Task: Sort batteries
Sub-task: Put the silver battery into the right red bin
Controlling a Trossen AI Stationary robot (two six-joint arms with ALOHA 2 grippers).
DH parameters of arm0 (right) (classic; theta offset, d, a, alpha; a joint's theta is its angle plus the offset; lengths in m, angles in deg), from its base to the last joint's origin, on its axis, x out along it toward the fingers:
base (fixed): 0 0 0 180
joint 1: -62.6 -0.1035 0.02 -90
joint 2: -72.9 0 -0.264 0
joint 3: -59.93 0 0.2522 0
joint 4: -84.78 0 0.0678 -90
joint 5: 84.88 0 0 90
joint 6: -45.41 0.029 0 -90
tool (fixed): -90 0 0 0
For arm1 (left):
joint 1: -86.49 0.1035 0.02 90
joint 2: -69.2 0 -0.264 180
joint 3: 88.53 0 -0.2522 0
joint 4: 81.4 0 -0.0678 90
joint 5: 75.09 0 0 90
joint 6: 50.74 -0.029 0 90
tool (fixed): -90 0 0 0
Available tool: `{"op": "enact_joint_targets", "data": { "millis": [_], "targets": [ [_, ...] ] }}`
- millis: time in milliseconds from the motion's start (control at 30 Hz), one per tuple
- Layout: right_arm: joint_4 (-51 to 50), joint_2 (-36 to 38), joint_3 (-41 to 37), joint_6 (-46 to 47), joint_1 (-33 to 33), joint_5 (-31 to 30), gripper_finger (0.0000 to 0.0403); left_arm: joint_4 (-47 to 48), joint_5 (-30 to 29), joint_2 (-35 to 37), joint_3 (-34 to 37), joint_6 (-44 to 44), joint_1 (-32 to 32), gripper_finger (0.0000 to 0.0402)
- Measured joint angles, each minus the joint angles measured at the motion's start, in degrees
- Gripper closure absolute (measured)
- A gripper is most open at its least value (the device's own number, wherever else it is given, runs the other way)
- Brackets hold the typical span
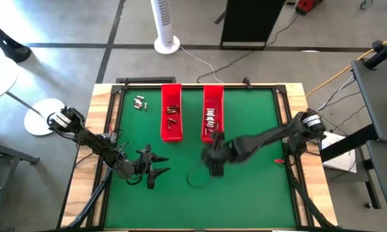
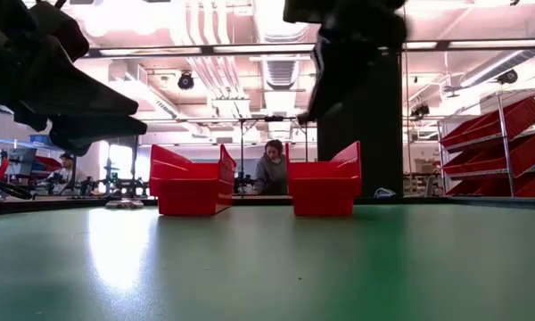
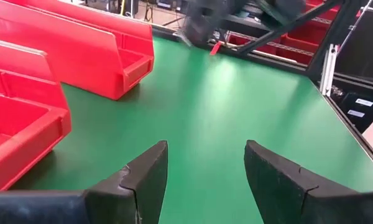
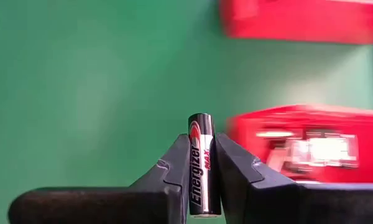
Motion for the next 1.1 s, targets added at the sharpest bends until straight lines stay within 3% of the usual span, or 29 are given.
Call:
{"op": "enact_joint_targets", "data": {
  "millis": [200,500,700,1100],
  "targets": [
    [-0.9,2.4,-0.4,-4.3,9.3,-0.1,0.0357,0.0,0.1,-0.7,-0.1,1.0,0.0,0.0210],
    [-1.1,-3.0,-0.5,-10.9,19.1,0.5,0.0355,0.5,0.1,-1.0,-0.1,1.5,0.0,0.0210],
    [-0.6,-8.8,-0.5,-12.4,22.8,7.4,0.0355,0.9,0.2,-1.0,-0.1,1.5,0.0,0.0210],
    [0.6,-13.7,-0.4,-12.9,25.1,7.6,0.0342,1.8,0.9,-1.0,-0.1,2.0,0.0,0.0210]
  ]
}}
